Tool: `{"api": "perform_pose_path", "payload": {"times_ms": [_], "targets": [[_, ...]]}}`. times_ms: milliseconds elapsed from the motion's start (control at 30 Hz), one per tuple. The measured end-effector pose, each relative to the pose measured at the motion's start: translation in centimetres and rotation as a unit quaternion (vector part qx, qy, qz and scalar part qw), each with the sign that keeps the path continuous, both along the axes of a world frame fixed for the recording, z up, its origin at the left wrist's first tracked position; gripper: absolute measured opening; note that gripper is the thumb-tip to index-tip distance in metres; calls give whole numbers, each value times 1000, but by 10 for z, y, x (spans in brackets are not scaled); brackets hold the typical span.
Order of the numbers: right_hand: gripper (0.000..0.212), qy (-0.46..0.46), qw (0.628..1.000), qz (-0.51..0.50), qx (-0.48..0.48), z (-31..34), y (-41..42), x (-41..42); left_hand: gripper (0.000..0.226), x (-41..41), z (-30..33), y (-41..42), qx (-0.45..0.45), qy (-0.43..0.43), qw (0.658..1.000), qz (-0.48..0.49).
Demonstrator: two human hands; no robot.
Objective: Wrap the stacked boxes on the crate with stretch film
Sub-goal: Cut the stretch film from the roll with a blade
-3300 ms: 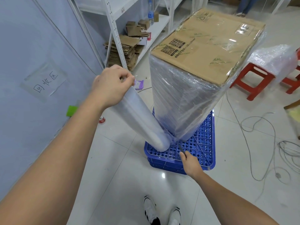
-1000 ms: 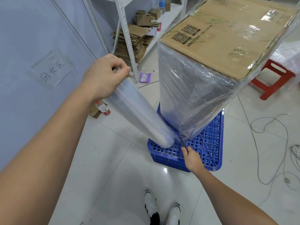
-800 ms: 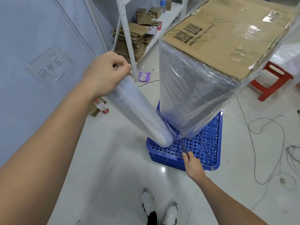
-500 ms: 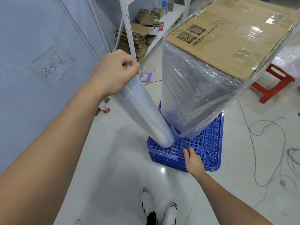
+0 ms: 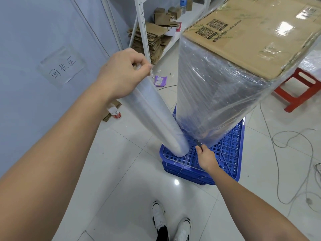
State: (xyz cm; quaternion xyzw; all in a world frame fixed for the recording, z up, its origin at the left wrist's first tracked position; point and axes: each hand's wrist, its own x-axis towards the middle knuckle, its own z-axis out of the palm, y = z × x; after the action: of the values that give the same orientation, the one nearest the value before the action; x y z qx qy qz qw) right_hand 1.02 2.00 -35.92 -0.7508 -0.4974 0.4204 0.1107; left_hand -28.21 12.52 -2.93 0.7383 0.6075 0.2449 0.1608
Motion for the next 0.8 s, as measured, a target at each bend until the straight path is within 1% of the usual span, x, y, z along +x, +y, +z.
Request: {"api": "perform_pose_path", "payload": {"times_ms": [100,233,367,533,800], "targets": [[37,1,1000,-8,-13,-6,1,-1,29,0,-1,-1,3,6,1000,8],[35,-22,999,12,-38,-17,-24,6,35,0,-1,-3,5,4,1000,7],[37,-55,997,28,-44,-23,-42,15,33,5,1,-3,9,17,1000,-2],[38,-66,996,34,-52,-25,-49,23,29,13,3,-4,13,18,1000,-7],[37,-94,992,48,-75,-29,-48,34,32,9,3,-10,7,14,1000,3]]}}
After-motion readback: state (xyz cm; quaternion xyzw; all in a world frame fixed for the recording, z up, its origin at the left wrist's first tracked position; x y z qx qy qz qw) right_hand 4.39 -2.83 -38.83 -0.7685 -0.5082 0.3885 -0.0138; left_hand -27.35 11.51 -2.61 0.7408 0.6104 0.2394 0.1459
